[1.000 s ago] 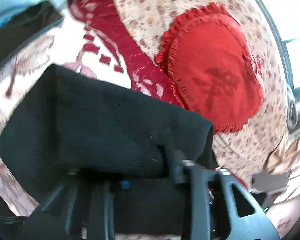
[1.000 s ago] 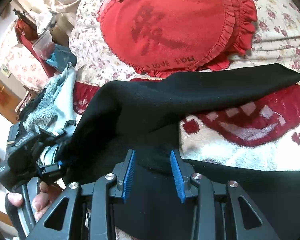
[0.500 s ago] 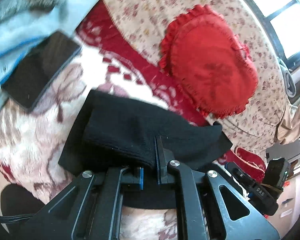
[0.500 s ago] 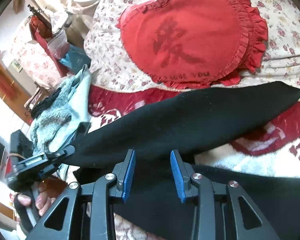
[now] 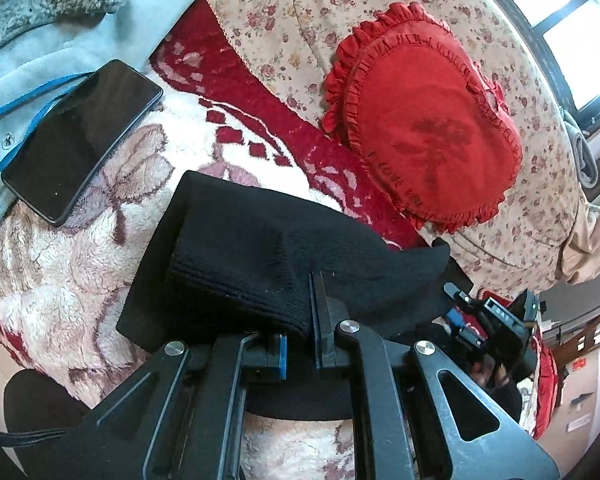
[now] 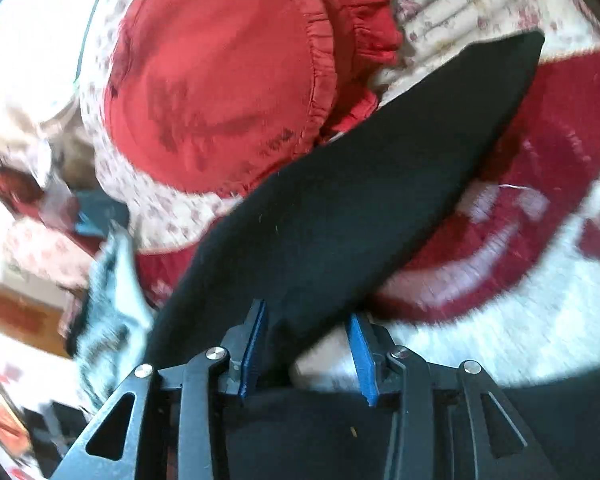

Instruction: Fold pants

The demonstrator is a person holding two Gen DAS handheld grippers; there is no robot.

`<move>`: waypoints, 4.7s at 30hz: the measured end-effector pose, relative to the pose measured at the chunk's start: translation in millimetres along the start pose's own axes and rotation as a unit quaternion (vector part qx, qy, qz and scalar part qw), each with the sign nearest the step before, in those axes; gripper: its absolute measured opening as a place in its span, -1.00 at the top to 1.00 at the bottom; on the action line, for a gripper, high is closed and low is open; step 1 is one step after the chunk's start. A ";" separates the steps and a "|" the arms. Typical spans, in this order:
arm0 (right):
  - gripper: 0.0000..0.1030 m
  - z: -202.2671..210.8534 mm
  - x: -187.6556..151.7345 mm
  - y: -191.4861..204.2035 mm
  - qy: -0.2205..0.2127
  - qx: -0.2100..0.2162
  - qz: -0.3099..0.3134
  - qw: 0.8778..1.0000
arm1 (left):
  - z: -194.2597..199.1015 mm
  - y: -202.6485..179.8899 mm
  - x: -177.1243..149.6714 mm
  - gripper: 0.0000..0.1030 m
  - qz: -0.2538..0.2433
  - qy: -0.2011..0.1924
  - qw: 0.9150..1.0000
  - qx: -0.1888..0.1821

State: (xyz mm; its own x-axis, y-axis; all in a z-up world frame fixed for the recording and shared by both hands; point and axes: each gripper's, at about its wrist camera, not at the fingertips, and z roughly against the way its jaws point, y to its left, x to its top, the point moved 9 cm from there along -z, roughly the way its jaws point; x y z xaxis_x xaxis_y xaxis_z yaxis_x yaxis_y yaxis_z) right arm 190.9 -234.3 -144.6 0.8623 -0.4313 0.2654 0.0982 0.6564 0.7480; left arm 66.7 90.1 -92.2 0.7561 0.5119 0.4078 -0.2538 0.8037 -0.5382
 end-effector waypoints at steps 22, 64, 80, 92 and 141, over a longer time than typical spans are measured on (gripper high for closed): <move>0.90 79.4 -138.1 8.3 0.061 -0.077 0.161 0.982 | -4.6 40.0 -23.8 0.82 -0.041 0.051 0.997 0.037; 0.34 47.0 -68.0 90.1 0.042 -0.152 0.305 0.939 | 1.0 -8.4 -24.7 -0.32 -0.115 -0.004 0.990 0.082; 0.85 -24.8 -44.9 56.9 0.033 -0.184 0.314 0.931 | -37.4 -28.1 -46.5 -0.37 -0.200 -0.011 0.971 0.132; 0.71 44.9 -68.1 87.2 0.020 -0.126 0.292 0.948 | -19.9 -60.4 -49.8 -0.37 -0.190 -0.016 0.977 0.098; 0.91 246.3 -16.7 -93.7 -0.133 -0.201 0.053 0.969 | -97.2 -180.6 -121.2 -0.39 -0.255 0.085 0.963 0.006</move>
State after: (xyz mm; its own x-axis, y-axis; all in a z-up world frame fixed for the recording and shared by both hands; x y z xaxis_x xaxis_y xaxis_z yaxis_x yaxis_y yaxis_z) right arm 44.9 -441.1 -69.3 0.7244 -0.4582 0.5151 0.2489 0.8706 0.4243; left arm 79.5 -146.6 -116.0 0.8724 -0.0069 0.4888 0.1704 0.9415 -0.2909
